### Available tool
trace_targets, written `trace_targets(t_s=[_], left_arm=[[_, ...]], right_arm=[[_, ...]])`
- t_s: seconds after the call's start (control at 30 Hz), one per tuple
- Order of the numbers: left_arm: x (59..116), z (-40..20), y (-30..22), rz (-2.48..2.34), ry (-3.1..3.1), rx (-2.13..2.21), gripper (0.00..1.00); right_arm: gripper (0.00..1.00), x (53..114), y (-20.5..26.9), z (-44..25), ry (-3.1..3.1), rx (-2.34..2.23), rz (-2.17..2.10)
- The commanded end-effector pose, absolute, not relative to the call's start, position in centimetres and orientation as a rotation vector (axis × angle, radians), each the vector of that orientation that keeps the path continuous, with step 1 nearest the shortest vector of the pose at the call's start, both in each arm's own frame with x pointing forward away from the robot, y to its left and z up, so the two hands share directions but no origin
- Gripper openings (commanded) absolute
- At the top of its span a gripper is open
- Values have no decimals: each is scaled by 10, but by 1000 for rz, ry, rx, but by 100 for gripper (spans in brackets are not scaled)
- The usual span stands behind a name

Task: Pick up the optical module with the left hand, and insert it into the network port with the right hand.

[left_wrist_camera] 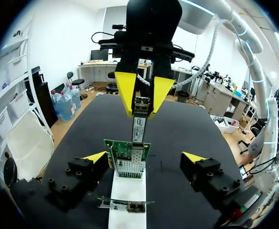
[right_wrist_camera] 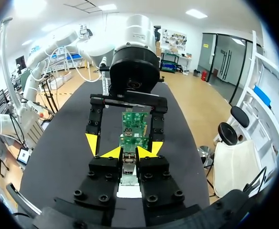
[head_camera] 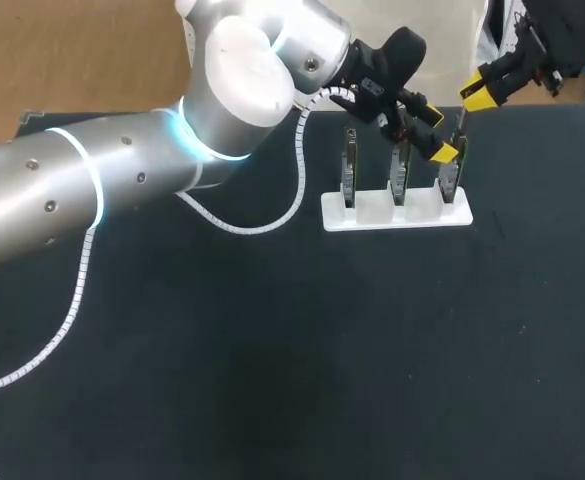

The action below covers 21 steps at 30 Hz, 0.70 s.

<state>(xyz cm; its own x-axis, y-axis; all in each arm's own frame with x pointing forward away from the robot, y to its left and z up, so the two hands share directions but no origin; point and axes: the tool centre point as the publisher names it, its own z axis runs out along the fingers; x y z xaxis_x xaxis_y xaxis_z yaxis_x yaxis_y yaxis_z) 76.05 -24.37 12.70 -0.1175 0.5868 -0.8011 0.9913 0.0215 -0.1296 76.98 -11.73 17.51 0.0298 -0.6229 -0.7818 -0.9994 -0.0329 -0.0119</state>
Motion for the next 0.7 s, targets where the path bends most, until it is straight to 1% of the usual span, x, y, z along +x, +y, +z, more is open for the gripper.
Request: trace_targets(t_s=[0.03,0.7], left_arm=[[763,128,-245,-959,1763,1615,100],[763,128,-245,-959,1763,1615,100]], right_arm=[[0,768,-115,174,1657,-1716,810],[0,770,-119,175,1657,-1719,792]])
